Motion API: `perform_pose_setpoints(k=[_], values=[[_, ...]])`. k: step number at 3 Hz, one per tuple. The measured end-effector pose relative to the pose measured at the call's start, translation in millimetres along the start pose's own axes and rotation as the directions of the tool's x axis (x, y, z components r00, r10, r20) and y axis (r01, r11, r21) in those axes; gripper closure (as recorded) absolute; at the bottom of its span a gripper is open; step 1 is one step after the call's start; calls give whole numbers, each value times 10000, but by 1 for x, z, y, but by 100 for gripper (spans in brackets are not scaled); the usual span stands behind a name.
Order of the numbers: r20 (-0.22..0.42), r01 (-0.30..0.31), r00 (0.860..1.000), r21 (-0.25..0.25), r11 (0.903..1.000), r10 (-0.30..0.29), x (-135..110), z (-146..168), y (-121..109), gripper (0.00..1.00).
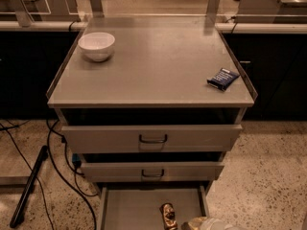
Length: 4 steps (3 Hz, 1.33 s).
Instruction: Pick orange can from bottom drawer and place on counter
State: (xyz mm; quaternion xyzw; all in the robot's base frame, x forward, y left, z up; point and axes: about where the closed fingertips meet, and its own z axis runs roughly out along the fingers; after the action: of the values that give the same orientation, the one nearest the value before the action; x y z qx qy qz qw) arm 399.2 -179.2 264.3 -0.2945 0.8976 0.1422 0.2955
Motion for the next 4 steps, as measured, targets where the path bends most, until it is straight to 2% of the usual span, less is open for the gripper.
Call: perform_pose_setpoints(k=[1, 2, 4], values=[[290, 94, 9995, -477, 9988, -80, 5, 25, 20, 100], [358, 67, 9993, -493, 9988, -50, 9, 34, 22, 100], [877, 174, 9961, -773, 9969, -106, 8, 68, 34, 100]])
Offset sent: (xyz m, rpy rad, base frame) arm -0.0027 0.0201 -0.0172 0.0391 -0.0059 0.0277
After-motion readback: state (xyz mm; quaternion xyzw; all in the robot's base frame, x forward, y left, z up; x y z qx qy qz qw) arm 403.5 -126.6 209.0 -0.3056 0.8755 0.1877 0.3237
